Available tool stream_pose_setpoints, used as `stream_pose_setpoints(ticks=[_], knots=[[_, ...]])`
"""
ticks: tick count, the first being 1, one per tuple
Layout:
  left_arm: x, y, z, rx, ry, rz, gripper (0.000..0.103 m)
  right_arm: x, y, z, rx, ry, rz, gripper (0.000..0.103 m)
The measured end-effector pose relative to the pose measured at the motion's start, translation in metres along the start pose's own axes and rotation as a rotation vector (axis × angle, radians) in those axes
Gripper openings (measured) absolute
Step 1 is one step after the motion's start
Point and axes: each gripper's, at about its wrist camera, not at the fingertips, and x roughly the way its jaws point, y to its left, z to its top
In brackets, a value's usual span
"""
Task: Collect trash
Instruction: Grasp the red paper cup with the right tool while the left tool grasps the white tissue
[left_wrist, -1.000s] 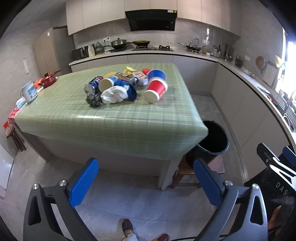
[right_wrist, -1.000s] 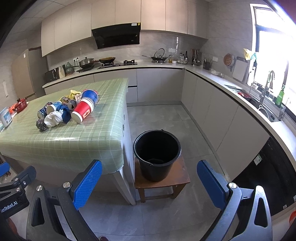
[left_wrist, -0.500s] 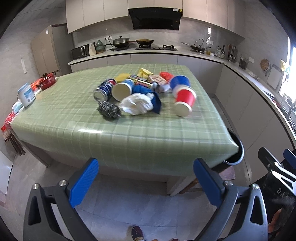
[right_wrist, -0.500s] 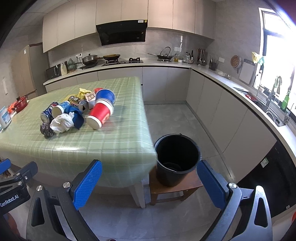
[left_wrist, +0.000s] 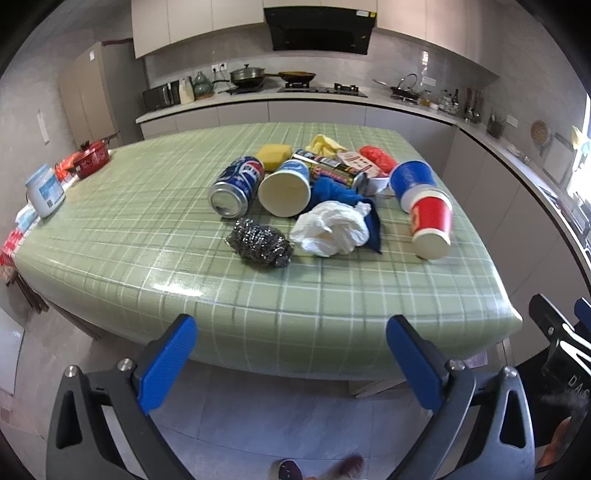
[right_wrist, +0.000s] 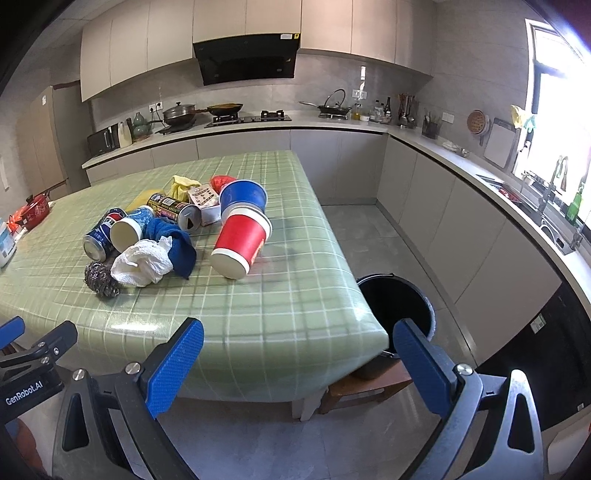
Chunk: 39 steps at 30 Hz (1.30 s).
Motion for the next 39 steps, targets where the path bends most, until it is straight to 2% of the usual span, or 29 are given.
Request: stream_pose_setpoints(ticks=[6,15,20,25,31,33,35,39], knots=[[0.029,-0.005,0.017,-0.038,0.026,0.004,0.103,0.039,0.005,0.021,-0.029,0.016,0.038,0.103],[0.057,-0.015,0.045,-0.072,0.025,0.061,0.103,0.101,-0.001,0.06,-0.026,0.041,0.118,0.103],[0.068,-0.017,0.054,-0.051,0.029,0.068,0.103,0.125,0.008,0.075,-0.017,0.063,0.147,0.103],[0.082,-0.014,0.065,-0.003,0.031,0.027,0.103,0.149,0.026,0.083,0.008,0.093,0.163,0.103],[0.105,-0.02,0.076,0.088,0.051,-0.05,0.103,0.172,0.038,0.084,0.06,0.123,0.122,0.103],[0.112,-0.021,0.078,0.113,0.057,-0.069,0.103,0.178,0.041,0.083,0.08,0.137,0.115,0.099],[0.118,-0.023,0.079,0.129,0.067,-0.089,0.099,0.184,0.043,0.082,0.09,0.153,0.115,0.085],[0.129,-0.025,0.078,0.155,0.103,-0.127,0.087,0.191,0.048,0.078,0.096,0.186,0.118,0.073]])
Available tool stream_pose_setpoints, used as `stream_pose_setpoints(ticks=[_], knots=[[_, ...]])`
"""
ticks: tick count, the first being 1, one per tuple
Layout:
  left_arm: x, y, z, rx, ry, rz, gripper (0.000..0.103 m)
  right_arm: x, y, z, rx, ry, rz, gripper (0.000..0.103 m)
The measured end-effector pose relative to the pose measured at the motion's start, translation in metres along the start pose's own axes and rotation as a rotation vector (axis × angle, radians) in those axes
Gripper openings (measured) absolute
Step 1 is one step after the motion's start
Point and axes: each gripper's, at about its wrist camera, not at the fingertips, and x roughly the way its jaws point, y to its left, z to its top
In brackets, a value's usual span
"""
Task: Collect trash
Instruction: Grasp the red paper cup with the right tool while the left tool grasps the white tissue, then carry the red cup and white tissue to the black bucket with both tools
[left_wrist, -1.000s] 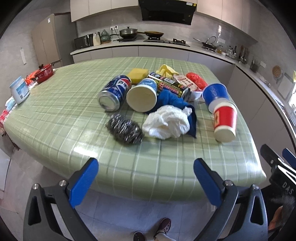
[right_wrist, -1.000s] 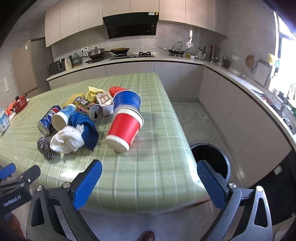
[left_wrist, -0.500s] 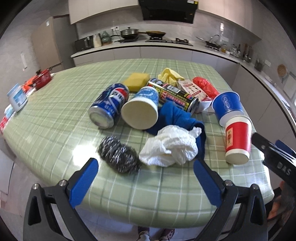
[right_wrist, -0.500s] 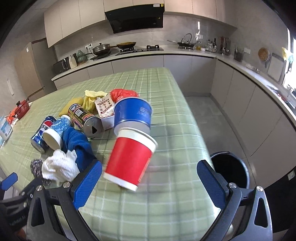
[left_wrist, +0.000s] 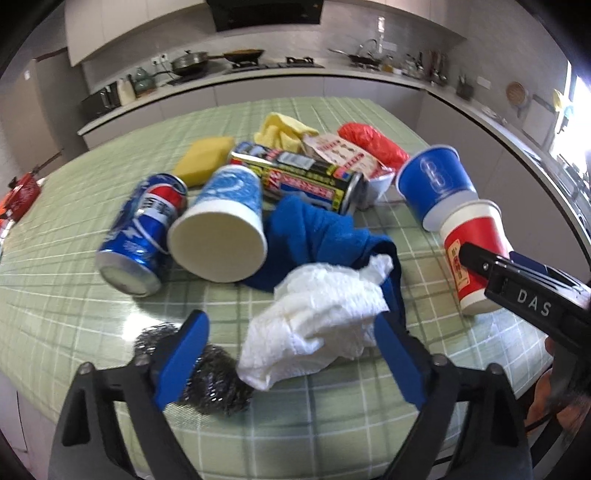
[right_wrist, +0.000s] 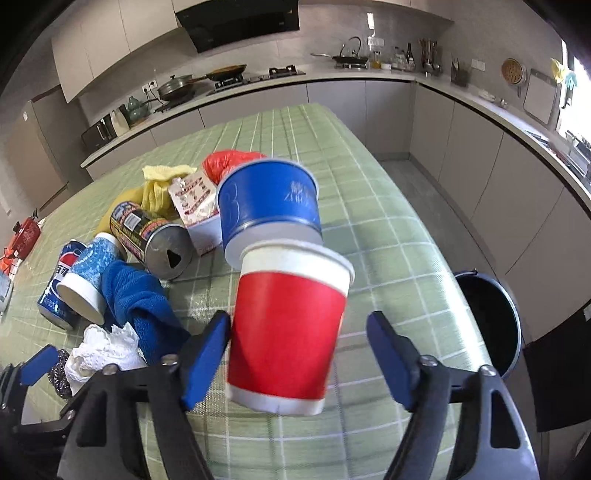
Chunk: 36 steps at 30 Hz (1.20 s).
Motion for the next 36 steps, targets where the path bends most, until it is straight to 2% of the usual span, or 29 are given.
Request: stream_pose_setpoints(ticks=[2,4,8,11,12,13,18,20,21,22,23,24,26,27,28,29,30,33,36], knots=[[0.003,0.0,-0.002,-0.002,0.016,-0.023,0.08,0.001,0.001,-0.002,-0.004,0.005,0.003,0.064],[0.004,-0.001,-0.004,-0.001,0.026,-0.043,0.07,0.001,0.003,-0.003,-0.01,0.002,0.001,0.064],[0.0,-0.003,-0.008,0.01,0.019,-0.067,0.057,-0.001,0.003,-0.004,-0.025,-0.002,0.008,0.062],[-0.003,-0.002,-0.008,0.012,0.006,-0.081,0.042,-0.003,0.004,-0.005,-0.037,-0.005,0.018,0.06],[-0.005,-0.001,-0.009,0.01,0.004,-0.089,0.022,-0.003,0.004,-0.006,-0.042,-0.006,0.022,0.06],[-0.004,-0.001,-0.009,0.01,0.013,-0.098,0.017,-0.004,0.005,-0.007,-0.046,-0.007,0.027,0.059],[-0.01,0.002,-0.013,-0.018,0.014,-0.14,0.017,-0.011,0.004,-0.011,-0.058,-0.016,0.042,0.059],[-0.013,0.002,-0.014,-0.021,0.006,-0.139,0.023,-0.012,0.003,-0.012,-0.07,-0.002,0.041,0.059],[-0.013,0.002,-0.014,-0.027,0.011,-0.15,0.04,-0.011,0.002,-0.012,-0.067,0.006,0.049,0.06],[-0.013,0.002,-0.014,-0.032,0.02,-0.158,0.066,-0.011,0.0,-0.013,-0.062,0.008,0.051,0.06],[-0.014,0.0,-0.015,-0.035,0.009,-0.153,0.075,-0.011,0.0,-0.014,-0.065,0.008,0.05,0.061],[-0.015,-0.002,-0.014,-0.032,-0.007,-0.147,0.08,-0.012,0.0,-0.014,-0.069,0.008,0.051,0.061],[-0.016,-0.009,-0.013,0.001,-0.034,-0.127,0.08,-0.012,-0.002,-0.014,-0.067,0.002,0.055,0.062],[-0.014,-0.01,-0.01,0.01,-0.034,-0.126,0.077,-0.012,-0.002,-0.014,-0.068,0.002,0.055,0.062],[-0.011,-0.012,-0.009,0.015,-0.034,-0.129,0.059,-0.012,-0.002,-0.015,-0.066,0.002,0.055,0.062],[-0.008,-0.013,-0.008,0.02,-0.028,-0.13,0.046,-0.011,-0.004,-0.015,-0.06,0.005,0.058,0.062],[-0.002,-0.015,-0.007,0.029,-0.003,-0.129,0.023,-0.01,-0.005,-0.015,-0.056,0.007,0.062,0.062],[0.001,-0.012,-0.006,0.018,-0.01,-0.128,0.015,-0.011,-0.006,-0.016,-0.055,0.004,0.064,0.061],[-0.003,-0.01,-0.006,0.007,-0.027,-0.165,0.013,-0.014,-0.007,-0.017,-0.06,-0.002,0.064,0.06]])
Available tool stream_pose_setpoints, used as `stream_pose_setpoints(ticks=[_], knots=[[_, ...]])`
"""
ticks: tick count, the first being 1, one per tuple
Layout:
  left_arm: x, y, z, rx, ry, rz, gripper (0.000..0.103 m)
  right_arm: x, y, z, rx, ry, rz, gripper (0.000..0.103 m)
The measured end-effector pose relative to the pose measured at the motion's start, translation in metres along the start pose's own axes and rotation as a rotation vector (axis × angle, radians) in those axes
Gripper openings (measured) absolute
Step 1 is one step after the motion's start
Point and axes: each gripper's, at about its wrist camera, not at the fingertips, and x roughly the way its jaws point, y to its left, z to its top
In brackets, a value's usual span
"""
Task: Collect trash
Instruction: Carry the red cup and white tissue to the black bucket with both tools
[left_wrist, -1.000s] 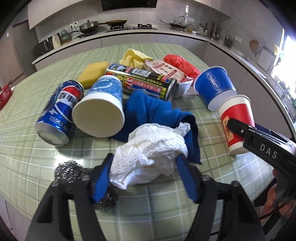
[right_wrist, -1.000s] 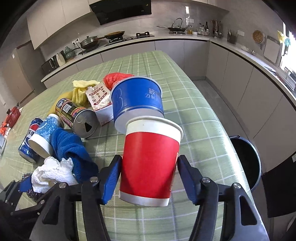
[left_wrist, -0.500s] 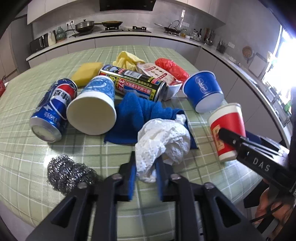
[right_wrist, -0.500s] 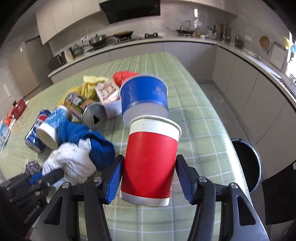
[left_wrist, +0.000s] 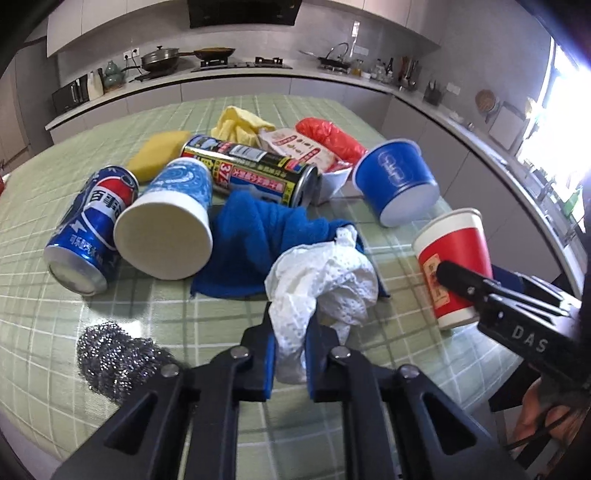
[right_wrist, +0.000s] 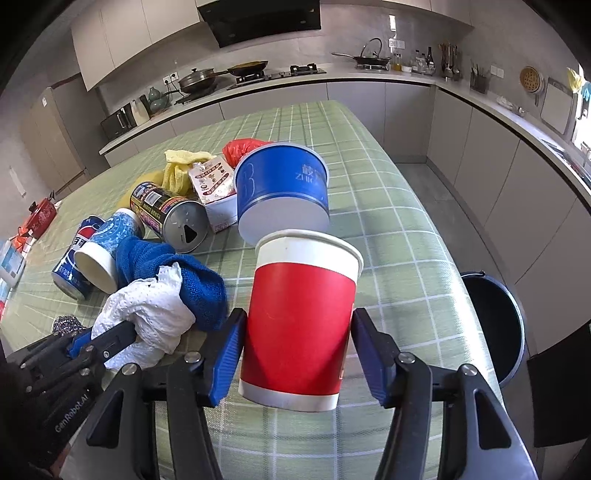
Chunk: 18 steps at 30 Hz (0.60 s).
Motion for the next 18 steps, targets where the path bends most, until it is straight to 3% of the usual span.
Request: stream_pose_setpoints(ticks=[9,18], knots=[[-0.028,-0.01,0.013,0.021,-0.074,-0.062,0.012,-0.023,-0.01,0.004,0.035,-0.064,-0.015,0.058],[-0.019,-0.061,0.027,0.085,-0.08,-0.179,0.012,-0.06,-0.066,0.004,0.135,-0.113,-0.132,0.058]])
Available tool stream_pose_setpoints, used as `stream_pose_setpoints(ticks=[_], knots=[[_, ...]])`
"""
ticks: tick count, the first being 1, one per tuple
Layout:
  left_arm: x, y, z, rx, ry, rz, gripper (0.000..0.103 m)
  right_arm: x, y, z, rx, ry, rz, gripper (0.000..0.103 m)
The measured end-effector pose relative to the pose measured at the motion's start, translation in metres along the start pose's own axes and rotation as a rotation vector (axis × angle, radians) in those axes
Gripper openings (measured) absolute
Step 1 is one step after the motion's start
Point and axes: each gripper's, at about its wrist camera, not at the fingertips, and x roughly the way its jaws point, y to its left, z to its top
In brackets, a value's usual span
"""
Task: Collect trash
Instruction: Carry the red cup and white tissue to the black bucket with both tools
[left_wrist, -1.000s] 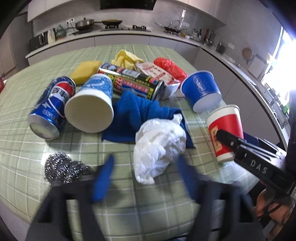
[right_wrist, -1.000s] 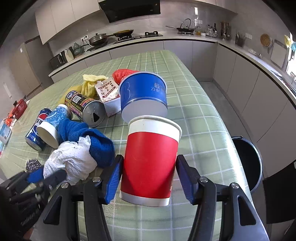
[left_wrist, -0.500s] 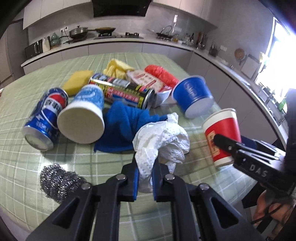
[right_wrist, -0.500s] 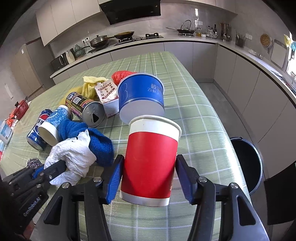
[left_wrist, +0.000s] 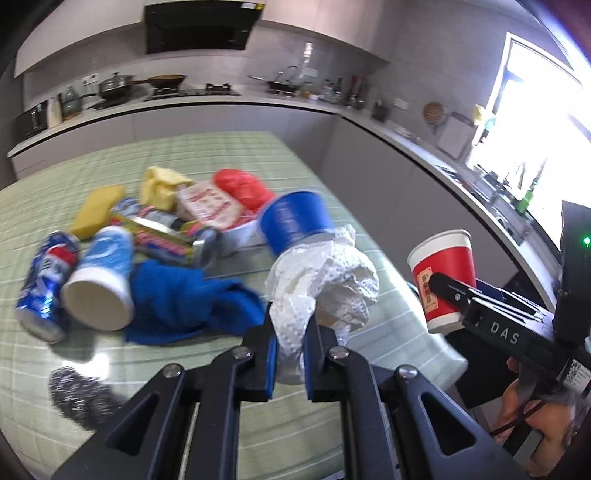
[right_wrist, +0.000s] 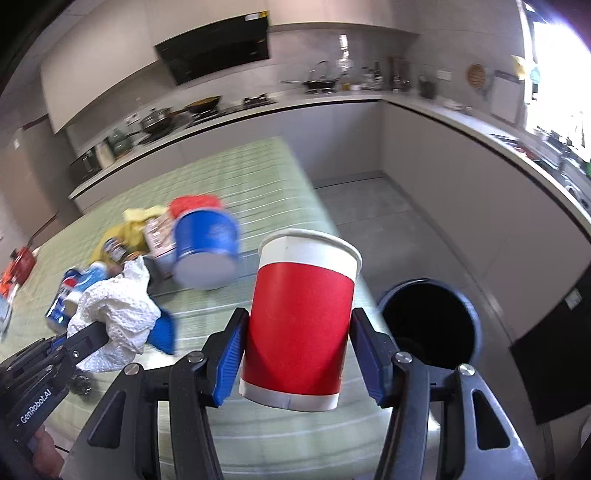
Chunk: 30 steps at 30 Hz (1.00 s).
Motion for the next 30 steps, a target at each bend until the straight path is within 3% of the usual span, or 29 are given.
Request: stream_pose_setpoints(ticks=[8,20,26,30], knots=[[0.039,-0.084,0.013,0.065,0.008,-0.057,0.012,-0.007,-0.091,0.006,0.067,-0.027,-0.061,0.058],[0.15,-0.233,0.016,-0.009,0.131,0.026,0.012,0.034,-0.277,0.04,0.024,0.033,0.005,0.058],[0.209,-0.256,0.0,-0.04,0.249,0.123,0.013,0.073,-0.313,0.031,-0.009,0.103,0.058,0.058],[0.235,-0.254,-0.005,-0.067,0.298,0.181,0.02,0.101,-0.324,0.022,-0.028,0.155,0.091,0.058]])
